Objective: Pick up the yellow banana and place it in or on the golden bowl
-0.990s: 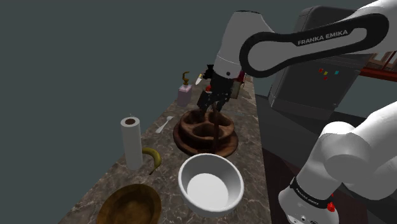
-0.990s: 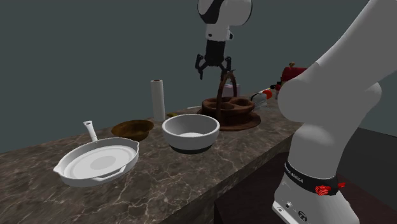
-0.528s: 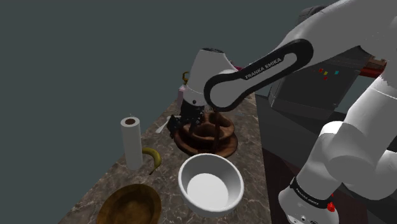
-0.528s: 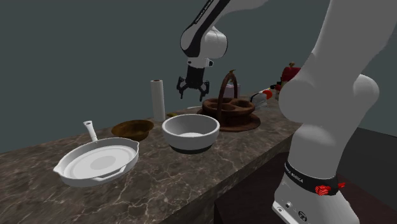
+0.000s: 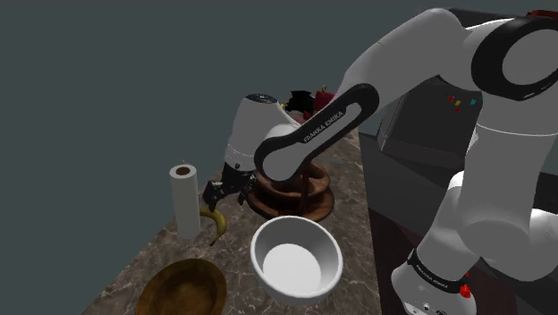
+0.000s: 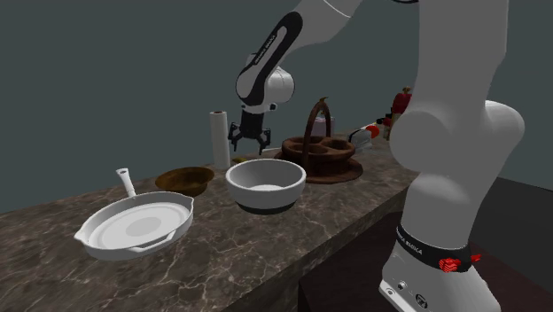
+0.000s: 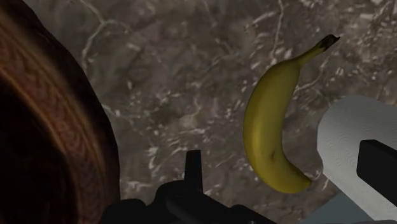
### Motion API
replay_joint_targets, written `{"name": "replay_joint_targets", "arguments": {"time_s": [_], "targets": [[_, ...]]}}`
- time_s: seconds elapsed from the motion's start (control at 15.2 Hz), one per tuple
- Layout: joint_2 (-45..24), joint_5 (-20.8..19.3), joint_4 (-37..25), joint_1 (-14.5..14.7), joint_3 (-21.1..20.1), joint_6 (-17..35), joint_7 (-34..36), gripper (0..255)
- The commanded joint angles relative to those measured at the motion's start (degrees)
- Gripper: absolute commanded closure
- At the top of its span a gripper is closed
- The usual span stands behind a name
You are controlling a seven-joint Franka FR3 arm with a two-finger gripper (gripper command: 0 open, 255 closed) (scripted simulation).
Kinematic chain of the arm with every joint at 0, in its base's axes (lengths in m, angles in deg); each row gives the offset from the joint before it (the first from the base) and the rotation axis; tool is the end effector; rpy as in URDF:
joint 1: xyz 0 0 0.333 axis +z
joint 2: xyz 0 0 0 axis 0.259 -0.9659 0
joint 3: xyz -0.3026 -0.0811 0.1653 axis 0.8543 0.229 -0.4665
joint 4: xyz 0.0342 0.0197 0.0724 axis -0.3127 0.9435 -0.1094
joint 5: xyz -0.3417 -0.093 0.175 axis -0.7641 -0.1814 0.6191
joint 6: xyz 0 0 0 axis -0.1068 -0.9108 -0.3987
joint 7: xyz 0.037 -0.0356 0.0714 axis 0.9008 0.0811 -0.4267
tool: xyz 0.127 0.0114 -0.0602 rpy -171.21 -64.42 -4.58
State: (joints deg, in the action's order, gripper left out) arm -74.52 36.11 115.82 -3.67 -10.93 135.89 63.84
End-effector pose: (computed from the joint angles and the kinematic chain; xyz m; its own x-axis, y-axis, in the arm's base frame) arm 0.5142 0.2867 0.3122 0.9688 -0.2063 0.1373 -0.1815 -0.9679 -0.1741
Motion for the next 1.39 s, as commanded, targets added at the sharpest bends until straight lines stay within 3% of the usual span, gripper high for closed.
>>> {"name": "replay_joint_targets", "arguments": {"time_s": [0.0,0.46,0.92,0.99,1.32], "targets": [[-2.33,-1.68,-1.46,1.11,0.38,0.93,2.0,0],[-7.23,-4.23,-2.61,2.47,1.84,4.52,3.8,0],[-7.21,-4.22,-2.6,2.48,1.84,4.52,3.79,0],[-7.21,-4.22,-2.6,2.48,1.84,4.52,3.79,255],[-7.21,-4.22,-2.6,2.48,1.84,4.51,3.79,255]]}}
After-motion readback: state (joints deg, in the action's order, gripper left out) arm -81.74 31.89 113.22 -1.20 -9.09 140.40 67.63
